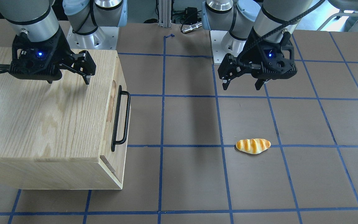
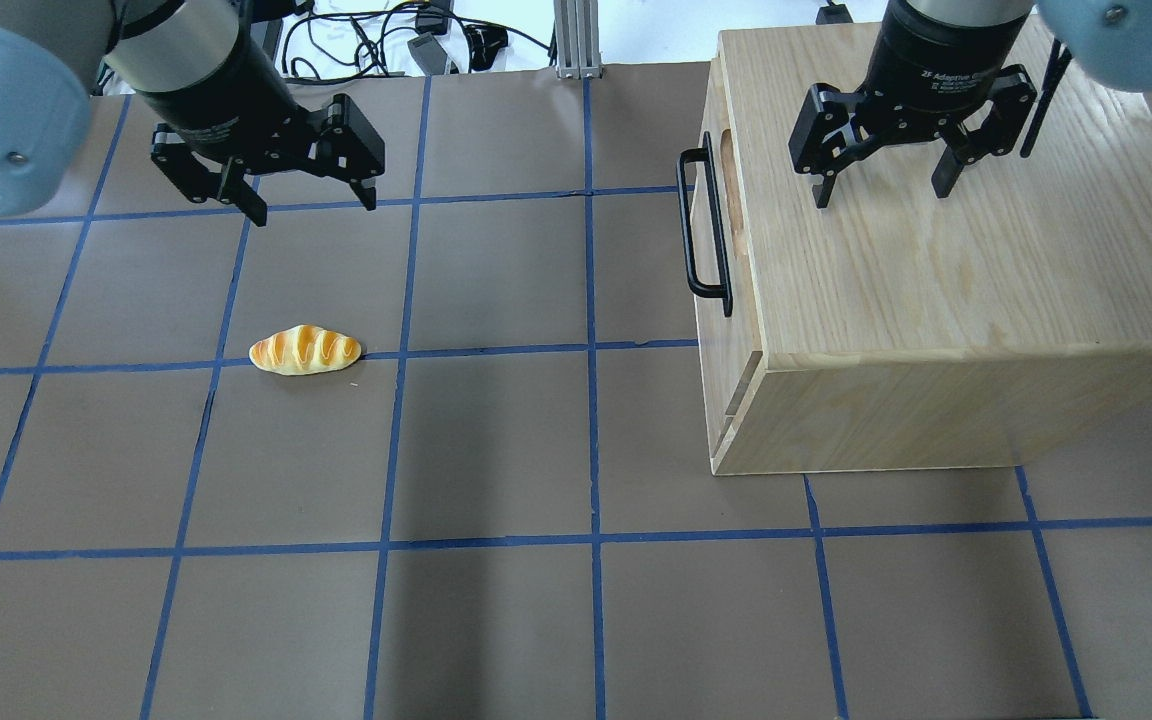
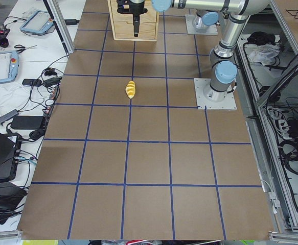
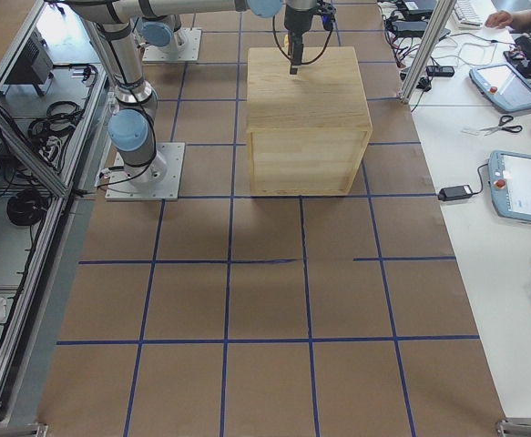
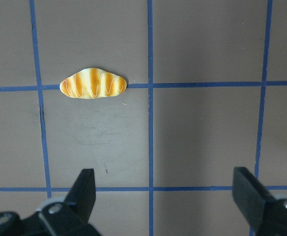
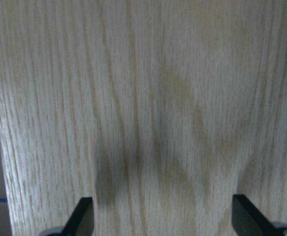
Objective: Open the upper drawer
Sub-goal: 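Move the left gripper across toward the black drawer handle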
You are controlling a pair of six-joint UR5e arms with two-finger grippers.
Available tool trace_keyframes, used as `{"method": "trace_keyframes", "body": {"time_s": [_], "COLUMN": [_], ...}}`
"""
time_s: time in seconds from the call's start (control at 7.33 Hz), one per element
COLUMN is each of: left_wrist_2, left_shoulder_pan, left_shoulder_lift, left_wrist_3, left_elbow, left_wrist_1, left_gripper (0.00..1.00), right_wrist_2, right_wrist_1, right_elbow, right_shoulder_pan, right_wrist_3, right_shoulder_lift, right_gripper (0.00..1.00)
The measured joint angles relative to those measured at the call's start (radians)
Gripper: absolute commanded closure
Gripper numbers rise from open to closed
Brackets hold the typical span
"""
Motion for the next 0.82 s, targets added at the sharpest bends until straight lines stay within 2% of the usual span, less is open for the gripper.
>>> {"method": "trace_keyframes", "body": {"time_s": [0.82], "left_wrist_2": [-0.239], "left_shoulder_pan": [-0.231], "left_shoulder_lift": [-0.186], "left_wrist_3": [-0.289], "left_elbow": [0.001], "left_wrist_1": [0.324], "left_gripper": [0.00], "right_wrist_2": [0.000], "right_wrist_1": [0.000], "right_elbow": [0.000], "right_shoulder_pan": [0.000], "right_wrist_3": [-0.001], "right_shoulder_lift": [0.000], "right_gripper": [0.00]}}
